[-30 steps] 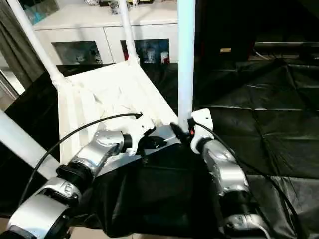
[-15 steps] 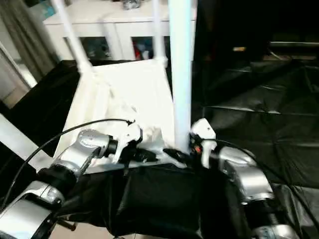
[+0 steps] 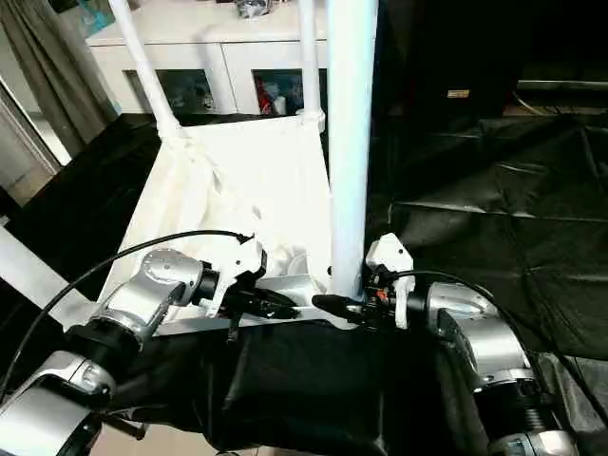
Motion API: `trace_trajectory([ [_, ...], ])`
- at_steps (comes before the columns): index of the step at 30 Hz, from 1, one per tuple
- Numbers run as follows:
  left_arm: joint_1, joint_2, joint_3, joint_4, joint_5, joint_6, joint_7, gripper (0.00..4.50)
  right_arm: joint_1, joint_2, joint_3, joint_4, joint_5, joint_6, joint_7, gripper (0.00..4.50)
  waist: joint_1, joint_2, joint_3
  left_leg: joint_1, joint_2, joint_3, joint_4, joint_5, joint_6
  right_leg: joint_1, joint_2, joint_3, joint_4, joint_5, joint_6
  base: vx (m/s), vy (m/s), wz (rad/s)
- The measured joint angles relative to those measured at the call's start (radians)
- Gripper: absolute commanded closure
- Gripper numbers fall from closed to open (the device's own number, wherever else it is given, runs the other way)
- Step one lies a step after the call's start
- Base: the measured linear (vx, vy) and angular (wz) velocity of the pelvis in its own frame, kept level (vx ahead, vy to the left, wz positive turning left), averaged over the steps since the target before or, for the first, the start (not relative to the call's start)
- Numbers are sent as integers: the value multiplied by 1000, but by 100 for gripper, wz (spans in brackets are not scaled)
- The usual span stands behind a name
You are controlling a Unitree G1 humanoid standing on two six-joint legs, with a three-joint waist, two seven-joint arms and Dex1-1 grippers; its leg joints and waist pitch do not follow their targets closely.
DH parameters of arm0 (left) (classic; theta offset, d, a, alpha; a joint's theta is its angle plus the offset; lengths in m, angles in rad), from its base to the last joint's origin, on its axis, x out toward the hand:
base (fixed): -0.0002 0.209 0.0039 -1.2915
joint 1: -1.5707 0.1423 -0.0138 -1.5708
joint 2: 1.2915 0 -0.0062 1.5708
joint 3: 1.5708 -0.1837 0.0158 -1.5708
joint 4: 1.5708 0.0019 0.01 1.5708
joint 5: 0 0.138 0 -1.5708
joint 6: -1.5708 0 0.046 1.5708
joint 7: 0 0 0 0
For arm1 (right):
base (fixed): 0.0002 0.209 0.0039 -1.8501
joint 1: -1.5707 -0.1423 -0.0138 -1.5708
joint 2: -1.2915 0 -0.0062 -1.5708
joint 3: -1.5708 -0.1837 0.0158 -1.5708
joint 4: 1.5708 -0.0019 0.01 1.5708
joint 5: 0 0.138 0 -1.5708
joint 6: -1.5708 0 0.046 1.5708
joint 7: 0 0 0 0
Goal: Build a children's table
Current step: Rotate leg to tighten
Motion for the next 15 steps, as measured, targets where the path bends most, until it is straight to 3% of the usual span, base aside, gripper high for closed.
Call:
trace_trajectory([
  [8,-72,-119,36,122,46,-6,297,450,-75,167,-106,135,-59,-18,-444,185,-35,-1,-1,3,-1,1,3,-2,-5,2,0,2,0,1,-1,0,0,0],
  [12,-84,-170,51,150,53,-3,408,450,-100,242,-128,168,-98,-47,-620,185,-46,0,-2,3,0,1,2,-2,-5,3,0,2,0,2,-1,0,0,0],
  [15,-84,-177,57,154,54,-3,418,450,-104,260,-128,176,-113,-67,-652,185,-52,0,-2,3,0,0,2,-2,-5,3,0,1,-1,2,-1,0,0,0],
])
